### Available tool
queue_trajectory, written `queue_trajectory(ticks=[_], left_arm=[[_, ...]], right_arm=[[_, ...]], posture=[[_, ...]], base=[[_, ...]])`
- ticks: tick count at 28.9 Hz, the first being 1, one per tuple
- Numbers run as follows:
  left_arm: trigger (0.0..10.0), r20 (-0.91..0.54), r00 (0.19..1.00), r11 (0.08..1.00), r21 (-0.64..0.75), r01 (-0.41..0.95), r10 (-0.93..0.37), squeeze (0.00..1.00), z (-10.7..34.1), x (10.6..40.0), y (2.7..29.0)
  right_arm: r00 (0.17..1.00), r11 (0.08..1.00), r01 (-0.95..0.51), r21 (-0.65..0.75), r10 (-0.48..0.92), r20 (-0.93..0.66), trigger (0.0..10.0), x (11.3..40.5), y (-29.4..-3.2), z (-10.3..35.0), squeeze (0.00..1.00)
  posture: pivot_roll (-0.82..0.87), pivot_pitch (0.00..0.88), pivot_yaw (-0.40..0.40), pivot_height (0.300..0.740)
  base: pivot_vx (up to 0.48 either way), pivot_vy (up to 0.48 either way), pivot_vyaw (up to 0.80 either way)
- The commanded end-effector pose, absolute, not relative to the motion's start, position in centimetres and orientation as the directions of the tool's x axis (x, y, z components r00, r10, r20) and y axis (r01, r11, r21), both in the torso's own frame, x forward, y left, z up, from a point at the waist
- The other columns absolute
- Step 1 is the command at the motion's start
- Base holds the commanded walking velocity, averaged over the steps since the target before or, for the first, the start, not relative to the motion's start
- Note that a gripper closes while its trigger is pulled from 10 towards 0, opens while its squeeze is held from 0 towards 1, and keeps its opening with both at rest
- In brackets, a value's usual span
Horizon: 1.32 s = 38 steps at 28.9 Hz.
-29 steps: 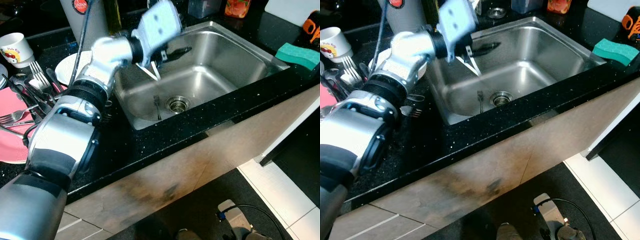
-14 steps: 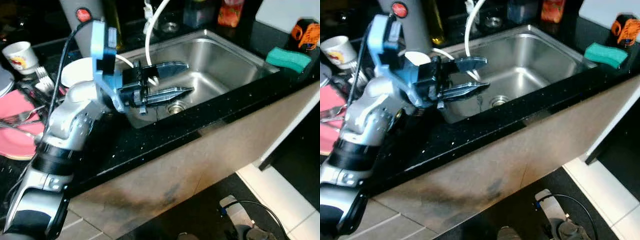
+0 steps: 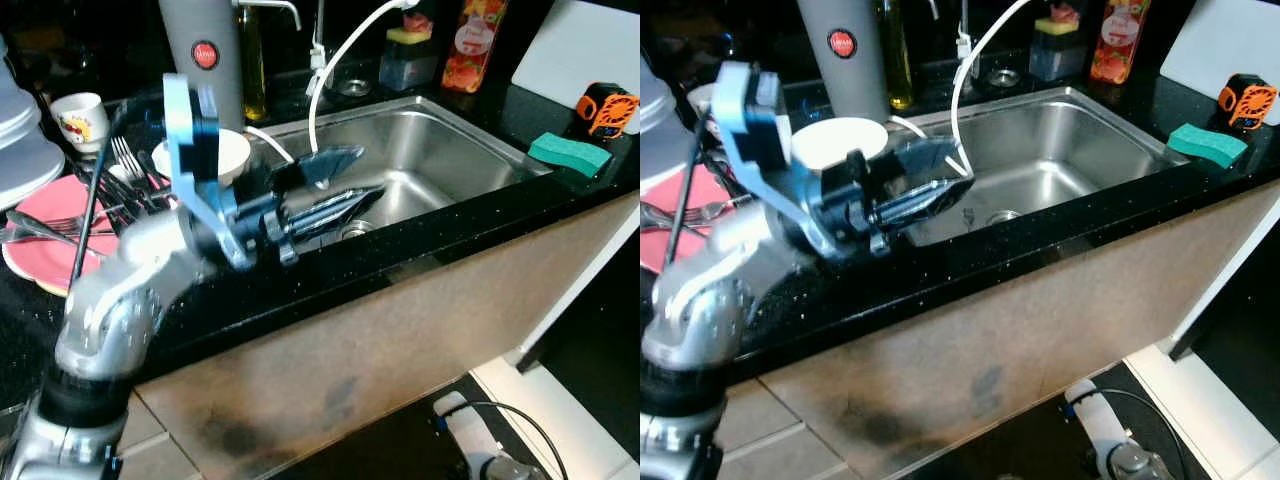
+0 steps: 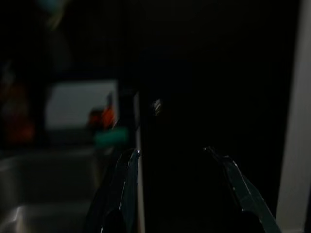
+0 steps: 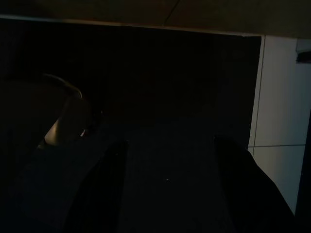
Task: Kitchen organization
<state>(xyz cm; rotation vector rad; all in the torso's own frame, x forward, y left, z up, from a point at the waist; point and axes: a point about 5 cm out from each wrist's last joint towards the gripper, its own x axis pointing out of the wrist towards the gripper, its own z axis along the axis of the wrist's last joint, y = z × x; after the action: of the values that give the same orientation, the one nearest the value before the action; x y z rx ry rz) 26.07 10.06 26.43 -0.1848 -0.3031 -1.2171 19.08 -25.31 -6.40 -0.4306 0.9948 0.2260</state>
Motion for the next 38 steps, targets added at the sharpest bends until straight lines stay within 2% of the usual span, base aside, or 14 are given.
queue_trajectory(ticks=[1, 3, 11, 15, 20, 25, 30, 33, 34, 38], left_arm=[[10.0, 0.278, 0.342, 0.357, 0.003, 0.934, -0.898, 0.00, 25.6, 26.1, 10.1], [10.0, 0.205, 0.378, 0.375, -0.054, 0.926, -0.903, 0.00, 23.1, 25.3, 10.1], [10.0, 0.121, 0.392, 0.380, -0.109, 0.919, -0.912, 0.00, 20.8, 24.3, 9.9], [10.0, 0.062, 0.275, 0.261, -0.165, 0.951, -0.960, 0.00, 19.2, 21.8, 9.2], [10.0, 0.021, 0.207, 0.200, -0.182, 0.963, -0.978, 0.00, 18.2, 20.6, 9.2], [10.0, -0.047, 0.174, 0.180, -0.208, 0.961, -0.984, 0.00, 16.8, 19.8, 9.7], [10.0, -0.147, 0.164, 0.200, -0.272, 0.941, -0.975, 0.00, 14.5, 19.2, 10.8], [10.0, -0.235, 0.119, 0.196, -0.338, 0.921, -0.965, 0.00, 12.2, 18.4, 12.3], [10.0, -0.275, 0.080, 0.182, -0.369, 0.912, -0.958, 0.00, 11.3, 17.7, 13.1], [10.0, -0.313, 0.027, 0.155, -0.391, 0.907, -0.949, 0.00, 10.8, 17.0, 13.8]], right_arm=[[0.531, 0.896, -0.372, -0.243, -0.009, -0.848, 10.0, 19.3, -25.1, -6.4, 0.00], [0.531, 0.897, -0.369, -0.242, -0.010, -0.847, 10.0, 19.3, -25.0, -6.4, 0.00], [0.528, 0.897, -0.369, -0.242, -0.012, -0.849, 10.0, 19.3, -25.0, -6.4, 0.00], [0.528, 0.896, -0.369, -0.245, -0.015, -0.849, 10.0, 19.4, -25.0, -6.4, 0.00], [0.530, 0.896, -0.368, -0.249, -0.019, -0.848, 10.0, 19.5, -25.1, -6.3, 0.00], [0.529, 0.895, -0.367, -0.254, -0.024, -0.848, 10.0, 19.6, -25.2, -6.2, 0.00], [0.527, 0.895, -0.366, -0.255, -0.027, -0.850, 10.0, 19.5, -25.3, -6.2, 0.00], [0.525, 0.895, -0.365, -0.255, -0.028, -0.850, 10.0, 19.4, -25.4, -6.3, 0.00], [0.525, 0.895, -0.364, -0.256, -0.029, -0.851, 10.0, 19.4, -25.4, -6.3, 0.00], [0.525, 0.896, -0.363, -0.258, -0.032, -0.850, 10.0, 19.4, -25.5, -6.3, 0.00]], posture=[[0.04, 0.000, 0.040, 0.740], [0.05, 0.000, 0.040, 0.740], [0.05, 0.000, 0.041, 0.740], [0.05, 0.000, 0.039, 0.740], [0.05, 0.000, 0.035, 0.740], [0.05, 0.000, 0.034, 0.740], [0.05, 0.000, 0.031, 0.740], [0.05, 0.000, 0.030, 0.740], [0.05, 0.000, 0.029, 0.740], [0.05, 0.000, 0.030, 0.740]], base=[[0.000, 0.000, 0.00], [-0.124, 0.000, 0.00], [-0.263, 0.000, 0.00], [-0.126, 0.000, 0.00], [0.000, 0.000, 0.00], [0.000, 0.000, 0.00], [0.000, 0.000, 0.00], [0.000, 0.000, 0.00], [0.000, 0.000, 0.00], [0.000, 0.000, 0.00]])
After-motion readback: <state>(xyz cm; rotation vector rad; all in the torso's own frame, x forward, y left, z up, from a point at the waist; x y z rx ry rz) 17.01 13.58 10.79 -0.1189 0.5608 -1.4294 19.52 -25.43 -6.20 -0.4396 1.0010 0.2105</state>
